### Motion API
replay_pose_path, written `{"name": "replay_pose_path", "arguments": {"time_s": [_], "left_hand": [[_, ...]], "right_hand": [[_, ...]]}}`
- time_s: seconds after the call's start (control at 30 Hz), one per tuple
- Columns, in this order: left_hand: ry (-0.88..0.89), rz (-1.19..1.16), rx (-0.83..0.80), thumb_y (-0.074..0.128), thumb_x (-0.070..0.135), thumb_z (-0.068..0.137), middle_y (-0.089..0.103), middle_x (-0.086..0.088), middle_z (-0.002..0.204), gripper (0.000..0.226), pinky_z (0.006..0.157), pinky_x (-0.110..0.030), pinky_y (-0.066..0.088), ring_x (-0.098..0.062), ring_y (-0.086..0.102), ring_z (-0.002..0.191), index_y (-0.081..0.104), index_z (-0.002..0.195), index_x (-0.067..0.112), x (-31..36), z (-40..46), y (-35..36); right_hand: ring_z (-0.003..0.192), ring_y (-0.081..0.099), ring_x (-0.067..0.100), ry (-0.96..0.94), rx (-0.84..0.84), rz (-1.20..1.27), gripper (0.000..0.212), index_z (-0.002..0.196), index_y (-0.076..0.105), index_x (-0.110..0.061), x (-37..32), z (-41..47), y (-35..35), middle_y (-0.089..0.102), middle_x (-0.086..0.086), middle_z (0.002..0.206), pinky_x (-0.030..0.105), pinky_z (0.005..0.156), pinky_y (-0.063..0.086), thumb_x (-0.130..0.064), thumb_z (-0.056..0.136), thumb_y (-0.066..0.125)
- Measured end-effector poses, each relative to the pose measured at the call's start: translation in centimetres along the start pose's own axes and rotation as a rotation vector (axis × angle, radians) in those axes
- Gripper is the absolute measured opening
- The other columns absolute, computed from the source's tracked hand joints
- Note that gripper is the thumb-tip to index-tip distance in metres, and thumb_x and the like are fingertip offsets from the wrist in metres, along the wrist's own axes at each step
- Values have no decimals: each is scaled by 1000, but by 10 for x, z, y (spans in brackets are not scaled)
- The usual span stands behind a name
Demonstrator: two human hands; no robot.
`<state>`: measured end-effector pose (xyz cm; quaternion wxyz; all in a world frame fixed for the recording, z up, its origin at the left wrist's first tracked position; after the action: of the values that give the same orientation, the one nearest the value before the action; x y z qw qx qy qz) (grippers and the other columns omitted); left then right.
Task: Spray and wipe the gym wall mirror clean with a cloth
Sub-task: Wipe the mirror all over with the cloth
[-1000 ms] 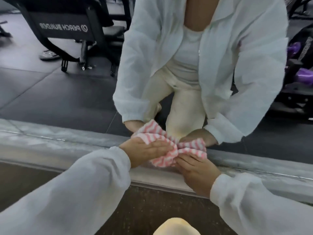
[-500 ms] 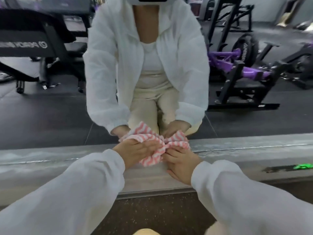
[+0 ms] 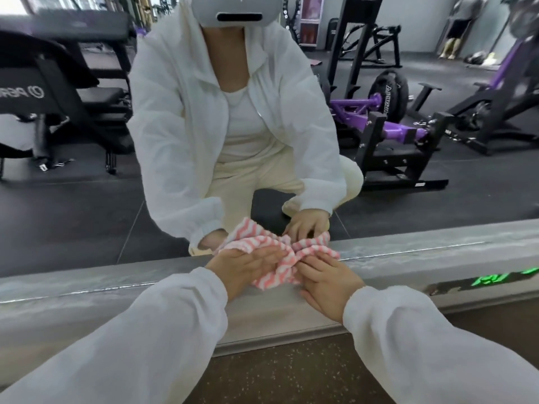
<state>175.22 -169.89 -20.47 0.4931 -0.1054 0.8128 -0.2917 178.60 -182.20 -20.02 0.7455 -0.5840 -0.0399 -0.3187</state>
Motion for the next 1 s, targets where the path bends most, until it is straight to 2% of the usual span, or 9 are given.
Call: {"name": "replay_pose_path", "arguments": {"time_s": [0.17, 0.27, 0.37, 0.47, 0.57, 0.63, 0.73, 0.87, 1.0], "left_hand": [[-135, -23, 169, 21, 14, 100, -43, -3, 143, 69, 103, -39, -26, -25, -31, 136, -41, 129, 6, -4, 23, -32], [-304, -59, 654, 17, 8, 90, 15, 3, 151, 63, 116, -38, -2, -23, 11, 142, -5, 148, 6, -34, 27, -63], [-394, 8, 764, 25, 15, 80, 28, 4, 141, 66, 116, -40, -3, -23, 18, 138, 17, 145, 13, -75, 15, -94], [-575, 67, 853, 30, 17, 79, 27, 1, 143, 78, 116, -40, -12, -24, -5, 145, -2, 151, 17, -129, -5, -137], [-739, 16, 950, 35, 17, 82, 16, -7, 153, 77, 115, -42, -8, -19, -10, 145, 0, 151, 19, -188, -31, -181], [-826, 10, 998, 40, 17, 85, 15, -9, 156, 75, 114, -43, -5, -21, -1, 146, 6, 152, 18, -225, -48, -214], [-958, -78, 1107, 39, 26, 93, 30, -13, 152, 58, 114, -42, 2, -31, 22, 140, 26, 147, 10, -263, -67, -257], [-1025, -123, 1192, 35, 31, 94, 31, -13, 151, 57, 115, -37, -3, -29, 16, 139, 30, 146, 9, -266, -64, -274], [-854, -75, 1100, 29, 38, 97, 24, -10, 153, 57, 115, -45, -2, -29, 11, 142, 25, 147, 11, -227, -43, -241]], "right_hand": [[113, 49, 23, 38, 27, 9, 61, 105, 73, -11, 35, -24, -9, 64, 6, 114, 36, 109, 23, -36, 101, 18], [138, 25, 27, 131, 86, 3, 68, 126, 57, -3, 68, -29, -20, 39, 13, 137, 36, 114, 9, -41, 103, 6], [146, -4, 26, 156, 225, -25, 58, 139, 32, 1, 99, -13, -46, 24, 17, 148, 41, 115, 13, -38, 104, 8], [143, 7, 35, 177, 415, -104, 56, 144, 24, 8, 133, 16, -105, 22, 22, 150, 43, 116, 10, -18, 95, 26], [141, 20, 38, 199, 624, 41, 54, 141, 22, 10, 173, 42, -178, 22, 26, 149, 47, 108, 35, -1, 89, 35], [140, 23, 32, 252, 736, 234, 58, 143, 24, 9, 201, 57, -226, 24, 24, 152, 44, 106, 37, 1, 88, 40], [142, 21, 37, 267, 786, 232, 63, 144, 24, 8, 218, 81, -277, 20, 24, 154, 36, 109, 29, 3, 86, 46], [147, -1, 27, 296, 698, 81, 62, 151, 9, -2, 219, 99, -269, 3, 15, 159, 33, 119, 4, -12, 96, 36], [142, 22, 33, 200, 762, 217, 55, 143, 34, 1, 200, 67, -227, 30, 20, 151, 52, 112, 30, -12, 90, 39]]}}
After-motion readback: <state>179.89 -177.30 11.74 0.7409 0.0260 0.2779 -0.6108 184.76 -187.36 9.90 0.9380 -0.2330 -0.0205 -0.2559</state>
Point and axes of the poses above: each hand's wrist, its own z-axis towards the middle knuckle, its own y-axis out of the palm, x = y × z, the point moved 7 cm from there along z, towards the middle knuckle
